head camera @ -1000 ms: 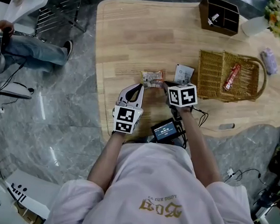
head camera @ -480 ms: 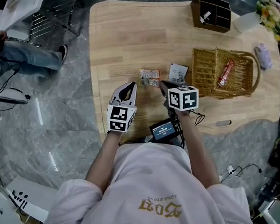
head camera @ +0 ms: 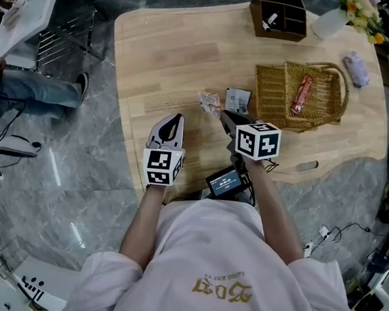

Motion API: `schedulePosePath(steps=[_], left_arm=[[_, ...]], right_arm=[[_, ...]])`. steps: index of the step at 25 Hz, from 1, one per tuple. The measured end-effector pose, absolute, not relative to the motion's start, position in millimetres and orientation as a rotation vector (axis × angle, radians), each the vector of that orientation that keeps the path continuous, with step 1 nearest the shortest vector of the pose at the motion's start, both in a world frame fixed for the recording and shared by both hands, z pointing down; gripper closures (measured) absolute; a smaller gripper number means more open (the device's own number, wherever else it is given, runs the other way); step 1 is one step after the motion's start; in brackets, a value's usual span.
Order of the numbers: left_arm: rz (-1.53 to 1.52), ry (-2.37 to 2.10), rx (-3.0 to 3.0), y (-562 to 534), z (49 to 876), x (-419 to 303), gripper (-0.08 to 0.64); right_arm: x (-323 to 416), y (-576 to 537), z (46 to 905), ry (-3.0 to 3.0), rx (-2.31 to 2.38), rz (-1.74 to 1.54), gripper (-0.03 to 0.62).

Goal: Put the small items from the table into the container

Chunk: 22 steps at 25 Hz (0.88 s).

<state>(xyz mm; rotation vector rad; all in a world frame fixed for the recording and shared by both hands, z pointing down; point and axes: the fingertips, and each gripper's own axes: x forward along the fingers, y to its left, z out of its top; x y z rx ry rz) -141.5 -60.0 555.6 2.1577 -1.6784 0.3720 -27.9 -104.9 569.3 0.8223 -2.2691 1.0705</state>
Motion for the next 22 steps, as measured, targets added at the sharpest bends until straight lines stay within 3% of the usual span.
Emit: schedulePosePath(steps=[22], left_arm=[[0.268, -1.705, 2.317, -90, 486, -111, 0.552]], right_arm=[[12, -124, 459, -2.506, 1.003, 1.074, 0.578]])
